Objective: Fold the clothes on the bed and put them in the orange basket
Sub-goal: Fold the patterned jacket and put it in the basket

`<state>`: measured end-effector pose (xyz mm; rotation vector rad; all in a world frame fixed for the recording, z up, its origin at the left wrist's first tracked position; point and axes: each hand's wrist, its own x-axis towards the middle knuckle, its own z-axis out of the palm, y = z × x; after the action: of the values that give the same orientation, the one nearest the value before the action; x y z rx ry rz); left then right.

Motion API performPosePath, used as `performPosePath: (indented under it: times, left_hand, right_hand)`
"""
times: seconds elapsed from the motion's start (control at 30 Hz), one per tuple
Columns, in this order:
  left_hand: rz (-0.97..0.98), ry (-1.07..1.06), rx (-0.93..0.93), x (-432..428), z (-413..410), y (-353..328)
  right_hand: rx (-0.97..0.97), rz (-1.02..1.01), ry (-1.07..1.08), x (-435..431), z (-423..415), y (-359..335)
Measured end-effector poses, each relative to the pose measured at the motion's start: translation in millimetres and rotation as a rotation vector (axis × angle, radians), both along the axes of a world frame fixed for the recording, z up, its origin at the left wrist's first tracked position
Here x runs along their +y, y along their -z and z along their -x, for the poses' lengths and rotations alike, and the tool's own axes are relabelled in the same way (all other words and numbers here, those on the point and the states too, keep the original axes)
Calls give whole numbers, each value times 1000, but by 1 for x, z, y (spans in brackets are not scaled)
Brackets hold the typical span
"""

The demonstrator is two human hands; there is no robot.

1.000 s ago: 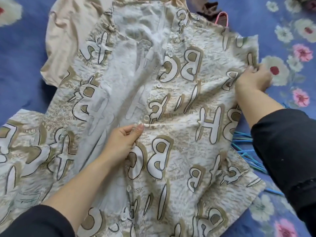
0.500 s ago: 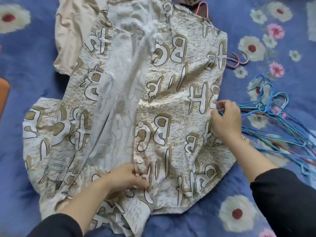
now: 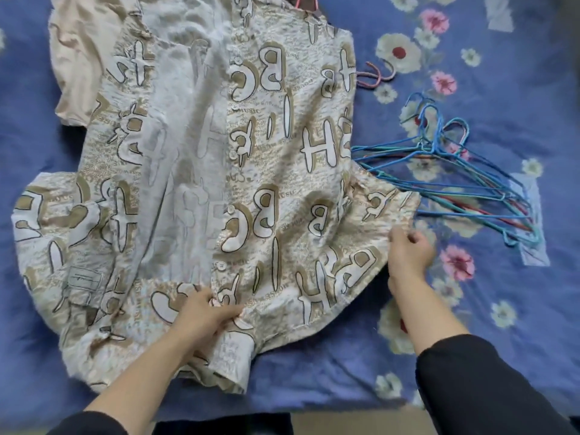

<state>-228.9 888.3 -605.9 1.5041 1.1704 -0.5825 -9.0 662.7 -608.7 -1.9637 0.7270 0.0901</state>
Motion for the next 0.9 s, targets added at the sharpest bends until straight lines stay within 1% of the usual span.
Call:
performPosePath:
  times: [0.03,0.07,0.1,0.13,0.2,0.23,0.3,0.33,0.37,0.4,0.47,0.5,0.53,0.57,0.6,0.63,0.67,0.7,0.73,0.77,0.8,0.83,0.9]
  left_hand:
    - [-51,-4,-17,-5,0,-2]
    - [-109,1,-31,-9,0,-3]
    - [-178,16,-26,-14,-1,-4]
    - [-267,47,-20,-21,-2,-6]
    - [-487,139,-49,-31,-4,-8]
    - [-587,197,-98,-37,-9,-8]
    - [-742,371,-261,-46,-18,-5]
    - [-782,495,-358,-50,-24,-2]
    - [-797,637,-431,-54,-29,5]
    - [-805,790,-450,-57,-33,11]
    - [-780,1052,-356,-61,-39,20]
    - [-753,1120,-295,-62,-41,25]
    - [-709,1154,-217,-64,-42,30]
    - [-688,1166,-177,-66,-42,33]
    - [-667,1174,-160,-67,-41,34]
    - [-655,1166,-156,-68,-41,36]
    - [-643,1153,-145,-66,-40,36]
    - [-655,1158,-139,-65,-39,34]
    - [-681,1156,-144,-62,-38,33]
    - [-680,1149,-166,-58,-36,32]
    - [-683,1183,-198,-53,-34,31]
    - [-675,1224,-202,-47,-32,27]
    - [-666,1254,-273,-40,-26,23]
  right_hand:
    - [-90,33,78,-5,2,-4]
    - [-130,58,166,-10,7,-6]
    - [-127,42,251,-19,13,-4]
    - [-88,8,345,-30,24,-2]
    - [56,-56,476,-47,40,5]
    - [122,-142,500,-54,45,8]
    - [216,-435,510,-60,43,15]
    - [229,-520,488,-62,39,20]
    - [218,-547,463,-61,34,23]
    - [225,-503,424,-59,29,18]
    - [161,-282,399,-47,22,1]
    - [65,-145,409,-37,21,-10]
    - [-48,-59,377,-27,23,-19]
    - [-172,-13,286,-14,28,-30]
    - [-259,18,128,3,36,-39]
    - [-314,46,-105,19,43,-43]
    - [-317,79,-382,33,51,-41]
    - [-274,84,-674,41,59,-32]
    - [-200,113,-952,47,64,-26]
    - [-125,146,-1155,52,67,-18]
    - [-76,193,-1259,54,68,-15]
    - [-88,259,-1281,54,68,-9]
    - [-219,442,-1223,51,62,-2]
